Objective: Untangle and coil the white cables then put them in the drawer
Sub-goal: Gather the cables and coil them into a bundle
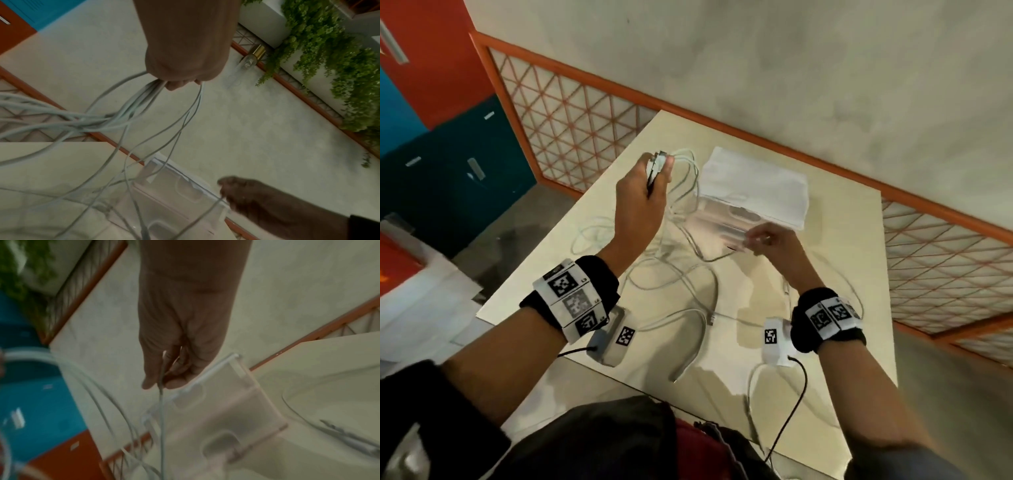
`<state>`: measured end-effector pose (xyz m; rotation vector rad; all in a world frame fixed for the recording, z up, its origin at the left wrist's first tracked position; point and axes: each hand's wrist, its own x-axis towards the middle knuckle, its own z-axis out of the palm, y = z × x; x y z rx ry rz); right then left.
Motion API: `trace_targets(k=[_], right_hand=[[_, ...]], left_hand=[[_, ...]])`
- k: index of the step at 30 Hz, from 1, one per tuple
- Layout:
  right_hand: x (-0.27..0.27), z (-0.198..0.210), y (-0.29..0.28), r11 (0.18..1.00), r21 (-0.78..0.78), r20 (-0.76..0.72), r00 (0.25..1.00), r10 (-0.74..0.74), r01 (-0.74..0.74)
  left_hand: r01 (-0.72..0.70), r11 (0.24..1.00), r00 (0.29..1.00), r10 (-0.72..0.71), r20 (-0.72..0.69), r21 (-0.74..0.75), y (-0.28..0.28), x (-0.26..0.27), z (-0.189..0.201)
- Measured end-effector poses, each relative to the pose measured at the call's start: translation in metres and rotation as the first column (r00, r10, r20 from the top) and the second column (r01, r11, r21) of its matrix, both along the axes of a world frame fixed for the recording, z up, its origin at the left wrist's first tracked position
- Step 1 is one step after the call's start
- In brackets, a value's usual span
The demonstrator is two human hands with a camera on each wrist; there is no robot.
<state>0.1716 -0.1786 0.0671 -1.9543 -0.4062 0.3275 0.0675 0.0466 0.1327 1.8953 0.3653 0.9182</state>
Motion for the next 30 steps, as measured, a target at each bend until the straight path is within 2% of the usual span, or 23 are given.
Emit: trace_targets(k=[2,3,6,8,11,13,15,18,20,22,23,27,30], right_hand=[[-0.005,0.033,-0.011,0.975,0.219,-0.027,0.999,-0.02,0.025],[-0.007,0.048,-0.015,0.959,0.281,-0.015,1.0,-0.019,0.022],[-0.017,0.087,-0.022,0.929,0.37,0.042,0.999,-0.005,-0.011],[-0.024,0.105,-0.024,0.912,0.408,0.065,0.998,0.014,-0.039],[-0.034,0.119,-0.023,0.922,0.37,0.095,0.992,0.087,-0.117],[-0.04,0.119,-0.018,0.939,0.317,0.101,0.989,0.11,-0.136],[-0.044,0.117,-0.013,0.955,0.263,0.1,0.989,0.111,-0.134],[-0.047,0.112,-0.005,0.967,0.22,0.095,0.99,0.106,-0.125],[-0.048,0.109,0.0,0.97,0.216,0.101,0.991,0.091,-0.111],[-0.049,0.108,0.004,0.97,0.224,0.125,0.99,0.067,-0.093],[-0.05,0.109,0.004,0.968,0.237,0.131,0.99,0.054,-0.085],[-0.053,0.114,0.005,0.962,0.265,0.128,0.991,0.034,-0.067],[-0.054,0.11,0.007,0.97,0.244,0.149,0.988,-0.034,-0.004]], left_hand=[[0.032,0.999,0.999,-0.032,-0.01,0.023,-0.009,0.006,-0.001],[0.04,0.999,0.999,-0.04,-0.018,0.035,-0.012,0.008,-0.003],[0.092,0.992,0.994,-0.087,-0.065,0.085,-0.023,0.014,-0.005],[0.171,0.982,0.973,-0.156,-0.17,0.08,-0.028,0.018,-0.008],[0.415,0.909,0.851,-0.374,-0.369,0.038,-0.036,0.02,-0.01],[0.503,0.864,0.787,-0.445,-0.428,0.025,-0.044,0.019,-0.01],[0.513,0.858,0.79,-0.467,-0.398,0.012,-0.05,0.018,-0.006],[0.564,0.825,0.79,-0.548,-0.275,-0.024,-0.058,0.017,0.0],[0.597,0.769,0.732,-0.639,-0.238,-0.227,-0.064,0.015,0.007],[0.605,0.651,0.63,-0.743,-0.225,-0.458,-0.071,0.009,0.016],[0.613,0.599,0.583,-0.783,-0.217,-0.515,-0.072,0.007,0.018],[0.703,0.493,0.467,-0.864,-0.19,-0.512,-0.068,0.005,0.017],[0.731,0.5,0.456,-0.864,-0.214,-0.464,-0.064,0.004,0.019]])
